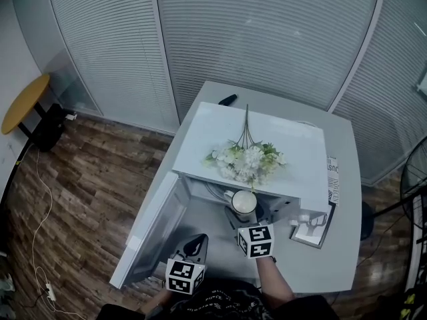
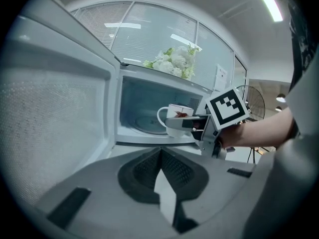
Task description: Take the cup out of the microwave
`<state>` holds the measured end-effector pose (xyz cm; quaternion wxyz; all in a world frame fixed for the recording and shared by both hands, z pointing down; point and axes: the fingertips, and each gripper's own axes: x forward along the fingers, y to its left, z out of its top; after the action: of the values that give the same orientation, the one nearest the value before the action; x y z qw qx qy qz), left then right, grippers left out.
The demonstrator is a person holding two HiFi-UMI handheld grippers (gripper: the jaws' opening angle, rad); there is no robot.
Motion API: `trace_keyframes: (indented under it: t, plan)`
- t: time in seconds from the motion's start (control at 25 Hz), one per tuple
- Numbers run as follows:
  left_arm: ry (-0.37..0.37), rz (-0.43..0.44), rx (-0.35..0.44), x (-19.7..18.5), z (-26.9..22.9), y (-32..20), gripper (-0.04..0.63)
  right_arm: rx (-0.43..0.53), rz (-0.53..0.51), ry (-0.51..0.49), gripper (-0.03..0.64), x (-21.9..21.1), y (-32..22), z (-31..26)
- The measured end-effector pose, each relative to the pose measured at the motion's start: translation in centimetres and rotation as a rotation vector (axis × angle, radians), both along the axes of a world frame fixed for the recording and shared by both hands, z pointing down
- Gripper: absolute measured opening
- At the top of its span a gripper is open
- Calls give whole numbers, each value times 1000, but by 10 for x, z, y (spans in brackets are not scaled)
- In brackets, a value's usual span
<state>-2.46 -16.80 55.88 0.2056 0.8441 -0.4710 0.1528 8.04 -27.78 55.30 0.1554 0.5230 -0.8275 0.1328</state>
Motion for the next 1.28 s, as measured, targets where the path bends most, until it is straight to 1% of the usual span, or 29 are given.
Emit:
trace_keyframes:
  t: [0.64,0.88,1.12,1.28]
  plan:
    - [15,-19,17,0,-1,5,5,-21,25,2,391,5,39,5]
    - [57,-33,21,2,-6,6,5,-28,39,-3,391,8,53,2]
    - [66,-57,31,0,-8,6,5,-14,43,-4,391,12,69,-3]
    - [63,-50,41,3,-9,8,5,-14,53,1,391,17,78,-4]
